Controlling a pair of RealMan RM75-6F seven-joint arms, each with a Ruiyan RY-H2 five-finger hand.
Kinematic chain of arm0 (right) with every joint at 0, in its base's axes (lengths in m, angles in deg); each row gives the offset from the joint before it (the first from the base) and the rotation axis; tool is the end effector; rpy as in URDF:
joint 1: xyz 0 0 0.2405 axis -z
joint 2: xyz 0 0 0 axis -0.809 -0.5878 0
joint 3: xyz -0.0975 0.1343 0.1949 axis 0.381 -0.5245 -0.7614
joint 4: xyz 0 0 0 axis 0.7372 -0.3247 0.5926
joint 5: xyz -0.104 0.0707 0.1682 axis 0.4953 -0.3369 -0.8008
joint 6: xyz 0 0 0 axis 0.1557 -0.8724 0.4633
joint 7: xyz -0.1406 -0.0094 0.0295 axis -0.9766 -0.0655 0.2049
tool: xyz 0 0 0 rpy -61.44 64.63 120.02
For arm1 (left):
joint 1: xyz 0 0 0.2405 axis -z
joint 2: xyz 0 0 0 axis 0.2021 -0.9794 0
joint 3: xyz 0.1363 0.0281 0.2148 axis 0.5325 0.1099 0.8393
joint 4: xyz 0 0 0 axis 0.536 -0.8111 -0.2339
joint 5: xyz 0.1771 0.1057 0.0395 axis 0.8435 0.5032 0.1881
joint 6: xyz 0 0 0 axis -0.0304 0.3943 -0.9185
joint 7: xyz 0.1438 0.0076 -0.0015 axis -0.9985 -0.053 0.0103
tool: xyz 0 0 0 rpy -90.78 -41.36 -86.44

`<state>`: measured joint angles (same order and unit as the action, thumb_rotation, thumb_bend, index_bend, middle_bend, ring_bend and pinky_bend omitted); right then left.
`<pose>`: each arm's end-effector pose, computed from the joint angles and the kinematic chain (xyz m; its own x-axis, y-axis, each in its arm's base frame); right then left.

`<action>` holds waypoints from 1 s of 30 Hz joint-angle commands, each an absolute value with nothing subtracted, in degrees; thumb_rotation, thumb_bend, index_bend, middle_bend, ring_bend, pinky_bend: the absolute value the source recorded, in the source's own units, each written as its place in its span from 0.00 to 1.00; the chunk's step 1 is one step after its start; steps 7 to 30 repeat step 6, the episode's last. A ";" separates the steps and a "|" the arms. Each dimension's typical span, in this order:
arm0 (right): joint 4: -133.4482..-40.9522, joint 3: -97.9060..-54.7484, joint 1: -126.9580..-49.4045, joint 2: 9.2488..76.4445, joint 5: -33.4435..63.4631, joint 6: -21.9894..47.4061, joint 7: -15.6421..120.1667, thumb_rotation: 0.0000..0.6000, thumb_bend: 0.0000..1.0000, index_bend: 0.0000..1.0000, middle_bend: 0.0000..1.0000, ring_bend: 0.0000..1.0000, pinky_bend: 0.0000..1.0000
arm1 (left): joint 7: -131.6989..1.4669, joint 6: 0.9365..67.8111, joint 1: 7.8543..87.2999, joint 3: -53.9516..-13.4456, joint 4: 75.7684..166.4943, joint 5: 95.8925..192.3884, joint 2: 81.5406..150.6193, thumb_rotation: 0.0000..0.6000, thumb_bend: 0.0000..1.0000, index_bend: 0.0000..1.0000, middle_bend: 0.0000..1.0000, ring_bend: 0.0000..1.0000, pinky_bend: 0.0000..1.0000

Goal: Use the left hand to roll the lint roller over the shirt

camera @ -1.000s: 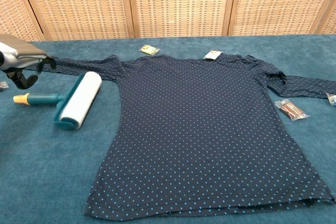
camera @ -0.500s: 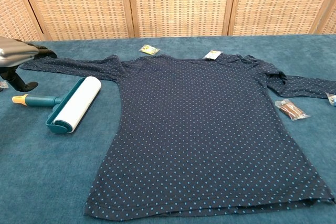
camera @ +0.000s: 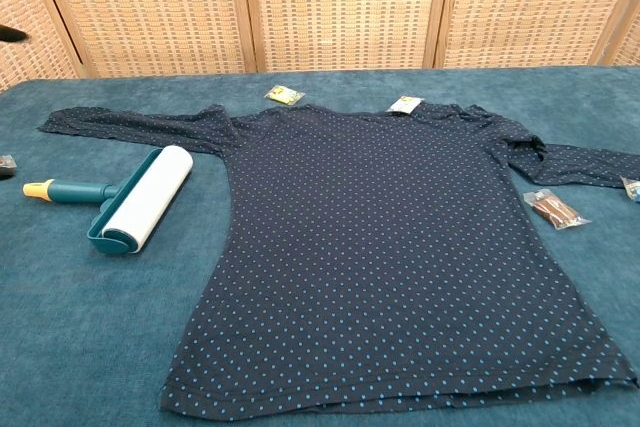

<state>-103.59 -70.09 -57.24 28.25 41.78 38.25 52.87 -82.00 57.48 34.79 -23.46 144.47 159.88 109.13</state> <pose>-0.3005 -0.1755 0.1461 0.3135 0.0797 0.9462 -0.9469 -0.0483 0.3178 -0.2347 0.2441 0.0869 0.4313 -0.0267 0.9018 0.8878 -0.1652 -0.4295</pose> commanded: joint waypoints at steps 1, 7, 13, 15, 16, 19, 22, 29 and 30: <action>-103.42 -70.25 -57.17 28.26 41.70 38.52 52.81 1.00 0.14 0.00 0.00 0.00 0.00 | -78.70 63.95 29.04 -20.18 142.02 166.32 110.39 1.00 0.00 0.00 0.00 0.00 0.00; -103.25 -70.51 -57.00 27.99 41.44 38.90 53.08 1.00 0.14 0.00 0.00 0.00 0.00 | -78.61 65.62 26.68 -18.59 139.66 169.66 110.68 1.00 0.00 0.00 0.00 0.00 0.00; -103.25 -70.51 -57.00 27.99 41.44 38.90 53.08 1.00 0.14 0.00 0.00 0.00 0.00 | -78.61 65.62 26.68 -18.59 139.66 169.66 110.68 1.00 0.00 0.00 0.00 0.00 0.00; -103.25 -70.51 -57.00 27.99 41.44 38.90 53.08 1.00 0.14 0.00 0.00 0.00 0.00 | -78.61 65.62 26.68 -18.59 139.66 169.66 110.68 1.00 0.00 0.00 0.00 0.00 0.00; -103.25 -70.51 -57.00 27.99 41.44 38.90 53.08 1.00 0.14 0.00 0.00 0.00 0.00 | -78.61 65.62 26.68 -18.59 139.66 169.66 110.68 1.00 0.00 0.00 0.00 0.00 0.00; -103.25 -70.51 -57.00 27.99 41.44 38.90 53.08 1.00 0.14 0.00 0.00 0.00 0.00 | -78.61 65.62 26.68 -18.59 139.66 169.66 110.68 1.00 0.00 0.00 0.00 0.00 0.00; -103.25 -70.51 -57.00 27.99 41.44 38.90 53.08 1.00 0.14 0.00 0.00 0.00 0.00 | -78.61 65.62 26.68 -18.59 139.66 169.66 110.68 1.00 0.00 0.00 0.00 0.00 0.00; -103.25 -70.51 -57.00 27.99 41.44 38.90 53.08 1.00 0.14 0.00 0.00 0.00 0.00 | -78.61 65.62 26.68 -18.59 139.66 169.66 110.68 1.00 0.00 0.00 0.00 0.00 0.00; -103.25 -70.51 -57.00 27.99 41.44 38.90 53.08 1.00 0.14 0.00 0.00 0.00 0.00 | -78.61 65.62 26.68 -18.59 139.66 169.66 110.68 1.00 0.00 0.00 0.00 0.00 0.00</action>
